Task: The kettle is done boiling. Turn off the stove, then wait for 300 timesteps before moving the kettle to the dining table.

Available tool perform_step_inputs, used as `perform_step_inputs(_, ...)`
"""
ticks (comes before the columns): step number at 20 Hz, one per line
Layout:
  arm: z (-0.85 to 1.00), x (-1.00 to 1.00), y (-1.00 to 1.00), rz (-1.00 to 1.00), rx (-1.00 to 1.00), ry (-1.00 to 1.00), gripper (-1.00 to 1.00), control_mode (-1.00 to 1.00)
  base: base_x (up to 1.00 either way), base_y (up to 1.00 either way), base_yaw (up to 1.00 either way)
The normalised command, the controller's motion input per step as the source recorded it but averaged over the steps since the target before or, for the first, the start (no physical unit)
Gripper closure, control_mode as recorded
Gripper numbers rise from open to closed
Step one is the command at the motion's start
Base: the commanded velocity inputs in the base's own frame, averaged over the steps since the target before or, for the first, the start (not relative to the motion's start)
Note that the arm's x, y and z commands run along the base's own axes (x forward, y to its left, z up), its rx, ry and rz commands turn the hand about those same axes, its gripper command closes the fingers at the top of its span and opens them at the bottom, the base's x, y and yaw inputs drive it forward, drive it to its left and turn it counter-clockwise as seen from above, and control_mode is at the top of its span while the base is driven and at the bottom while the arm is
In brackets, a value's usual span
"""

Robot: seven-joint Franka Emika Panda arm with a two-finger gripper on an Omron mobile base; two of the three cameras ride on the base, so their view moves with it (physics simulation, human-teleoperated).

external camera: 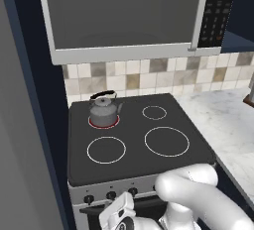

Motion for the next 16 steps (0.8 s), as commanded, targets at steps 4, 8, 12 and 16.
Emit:
perform_step_inputs(4, -0.14, 0.13, 0.09, 0.00, 0.00, 0.00, -1.00, -1.00, 0.00, 0.00, 0.00)
perform_step_inputs(8, -0.06, 0.10, 0.01, 0.00, 0.00, -0.02, -1.00, -1.00, 0.00, 0.00, 0.00)
perform_step_inputs(12, -0.09, 0.07, 0.00, 0.00, 0.00, -0.03, -1.00, -1.00, 0.00, 0.00, 0.00)
perform_step_inputs(16, -0.05, 0.11, 0.00, 0.00, 0.00, -0.01, 1.00, -1.00, 0.00, 0.00, 0.00)
